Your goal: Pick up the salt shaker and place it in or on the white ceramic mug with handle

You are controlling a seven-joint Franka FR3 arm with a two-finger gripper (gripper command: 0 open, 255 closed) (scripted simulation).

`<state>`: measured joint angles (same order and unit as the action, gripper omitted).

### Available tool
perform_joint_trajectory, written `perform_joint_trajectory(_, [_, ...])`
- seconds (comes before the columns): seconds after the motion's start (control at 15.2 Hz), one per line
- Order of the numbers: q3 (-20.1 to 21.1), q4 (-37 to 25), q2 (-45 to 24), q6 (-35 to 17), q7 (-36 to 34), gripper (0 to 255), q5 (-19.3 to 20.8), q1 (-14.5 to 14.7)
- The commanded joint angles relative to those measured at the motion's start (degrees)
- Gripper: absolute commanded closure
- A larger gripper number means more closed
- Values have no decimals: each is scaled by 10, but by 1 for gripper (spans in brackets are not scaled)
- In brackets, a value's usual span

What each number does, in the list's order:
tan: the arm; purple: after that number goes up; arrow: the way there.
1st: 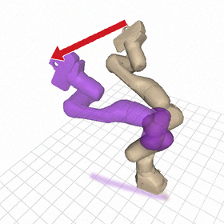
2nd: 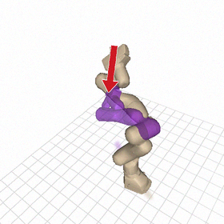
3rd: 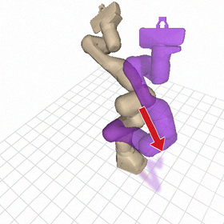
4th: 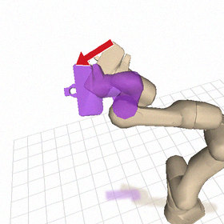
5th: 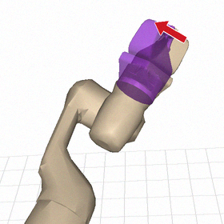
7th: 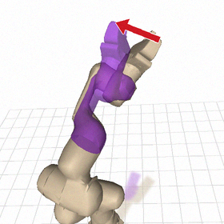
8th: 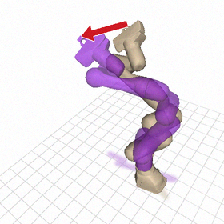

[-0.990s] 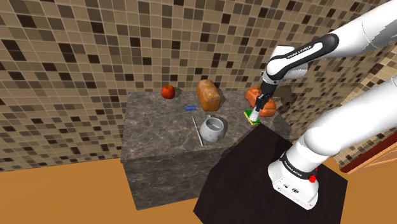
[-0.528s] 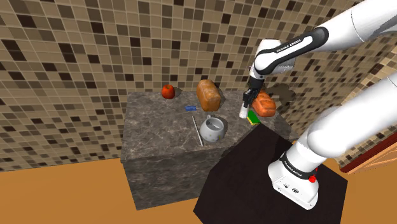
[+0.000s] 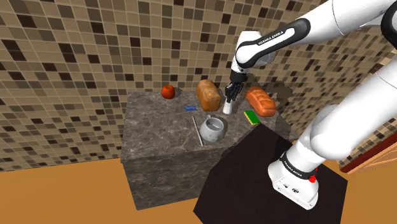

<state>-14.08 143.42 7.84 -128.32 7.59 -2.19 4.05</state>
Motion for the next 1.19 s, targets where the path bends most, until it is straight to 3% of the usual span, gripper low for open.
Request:
perform_joint_trajectory(0.0, [12, -33, -23, 10, -17, 255, -13, 13])
perform_joint_trajectory(0.13, [22, -59, -41, 17, -31, 255, -21, 23])
perform_joint_trajectory(1.12, [25, -32, -135, -101, 3, 255, -59, 24])
